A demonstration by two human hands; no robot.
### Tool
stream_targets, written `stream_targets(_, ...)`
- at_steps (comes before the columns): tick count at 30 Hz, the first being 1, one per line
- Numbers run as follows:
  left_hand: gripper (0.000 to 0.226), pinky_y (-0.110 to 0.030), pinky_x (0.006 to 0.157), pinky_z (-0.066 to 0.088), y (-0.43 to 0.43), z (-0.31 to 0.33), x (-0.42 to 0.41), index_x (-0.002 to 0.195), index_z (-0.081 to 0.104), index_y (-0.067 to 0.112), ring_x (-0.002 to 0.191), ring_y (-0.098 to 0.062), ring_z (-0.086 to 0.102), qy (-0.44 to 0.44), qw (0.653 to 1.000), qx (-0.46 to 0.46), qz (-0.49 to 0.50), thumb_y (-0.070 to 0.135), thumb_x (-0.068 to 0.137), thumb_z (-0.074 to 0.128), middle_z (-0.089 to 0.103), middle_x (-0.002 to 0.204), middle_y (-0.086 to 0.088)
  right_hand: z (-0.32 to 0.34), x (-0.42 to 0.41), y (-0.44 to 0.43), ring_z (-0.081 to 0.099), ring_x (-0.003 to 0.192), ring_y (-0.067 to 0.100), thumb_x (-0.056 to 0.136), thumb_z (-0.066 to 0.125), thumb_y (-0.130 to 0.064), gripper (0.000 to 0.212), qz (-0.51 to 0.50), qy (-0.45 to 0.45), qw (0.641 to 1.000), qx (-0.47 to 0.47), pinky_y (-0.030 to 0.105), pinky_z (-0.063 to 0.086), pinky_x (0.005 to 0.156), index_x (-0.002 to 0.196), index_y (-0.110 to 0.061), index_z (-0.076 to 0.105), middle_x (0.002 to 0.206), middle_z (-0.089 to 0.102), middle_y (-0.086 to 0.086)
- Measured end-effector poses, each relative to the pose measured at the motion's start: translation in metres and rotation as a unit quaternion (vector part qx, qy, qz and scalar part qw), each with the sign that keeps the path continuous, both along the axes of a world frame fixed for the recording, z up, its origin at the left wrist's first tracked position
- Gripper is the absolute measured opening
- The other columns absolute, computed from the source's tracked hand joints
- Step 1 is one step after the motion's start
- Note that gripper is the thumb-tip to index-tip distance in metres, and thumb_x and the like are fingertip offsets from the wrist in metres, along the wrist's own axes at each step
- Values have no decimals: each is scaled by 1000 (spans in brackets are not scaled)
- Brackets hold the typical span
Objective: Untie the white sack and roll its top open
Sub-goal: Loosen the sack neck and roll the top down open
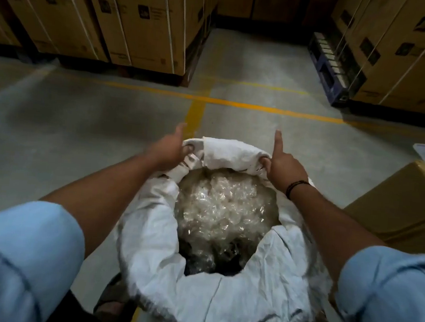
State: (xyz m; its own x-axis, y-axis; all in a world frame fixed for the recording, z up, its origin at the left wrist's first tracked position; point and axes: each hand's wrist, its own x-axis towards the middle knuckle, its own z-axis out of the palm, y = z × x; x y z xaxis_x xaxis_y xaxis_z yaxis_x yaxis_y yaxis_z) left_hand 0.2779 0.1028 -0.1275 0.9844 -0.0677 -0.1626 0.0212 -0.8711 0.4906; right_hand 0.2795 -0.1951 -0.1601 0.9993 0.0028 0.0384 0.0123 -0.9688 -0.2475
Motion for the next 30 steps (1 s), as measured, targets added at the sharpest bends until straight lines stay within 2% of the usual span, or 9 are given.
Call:
stream_targets(3,24,-27,78,53,27,-5,14,111,68,-1,92,-27,66,157,950,-247,106,18,97,67,74,106,-22,-2,22,-14,55,127,36,97,63,-38,77,-77,95,953,277,40,43,104,157,-9,23,144,52,23)
stream_targets(6,21,-21,58,59,31,-16,3,106,64,-2,69,-21,70,252,888,-339,182,14,104,50,75,84,-13,-12,31,-23,60,117,29,92,71,-34,53,-140,168,866,450,43,48,105,130,-1,57,130,62,18)
stream_targets(8,26,-13,72,57,16,-32,-1,123,58,1,90,-26,67,248,900,-259,247,18,108,44,70,110,-15,-20,30,-19,60,117,30,91,72,-32,45,-172,141,864,451,41,49,100,123,-3,60,120,63,18)
stream_targets(10,50,-24,89,55,12,-36,-3,129,62,-3,106,-29,66,183,916,-206,290,37,99,63,65,133,-19,-16,24,-11,53,130,33,92,71,-37,70,-179,88,904,379,40,44,109,146,-4,42,140,54,21)
stream_targets(13,90,-41,100,48,22,-21,-10,139,56,11,124,-34,61,35,962,-122,244,74,76,67,65,136,-14,9,9,-7,53,129,38,95,62,-44,79,-159,17,953,257,44,43,106,155,-11,23,142,53,24)
stream_targets(17,92,-56,112,36,19,16,-53,151,38,21,137,-43,46,-34,952,-57,300,76,80,59,47,152,-16,40,-39,-18,48,133,39,91,61,-51,82,-191,-62,958,206,57,36,110,154,-16,22,146,48,17)
stream_targets(21,119,-61,116,29,16,23,-132,160,13,26,142,-50,32,42,910,-124,392,86,70,62,24,160,-24,43,-116,-24,41,136,46,84,64,-61,97,-294,-44,923,243,60,33,110,155,-13,18,153,36,22)
stream_targets(26,132,-63,114,33,-4,-19,-225,160,-6,31,141,-50,33,119,869,-204,435,79,66,74,21,160,-25,7,-214,-13,32,143,46,71,64,-81,126,-394,33,863,313,64,28,114,158,-14,3,161,24,22)
stream_targets(30,103,-49,112,41,-18,-33,-255,160,12,16,137,-42,48,39,870,-306,385,54,86,72,44,156,-18,-3,-260,4,45,138,39,77,69,-71,122,-429,77,770,466,46,37,112,157,-4,6,154,39,21)
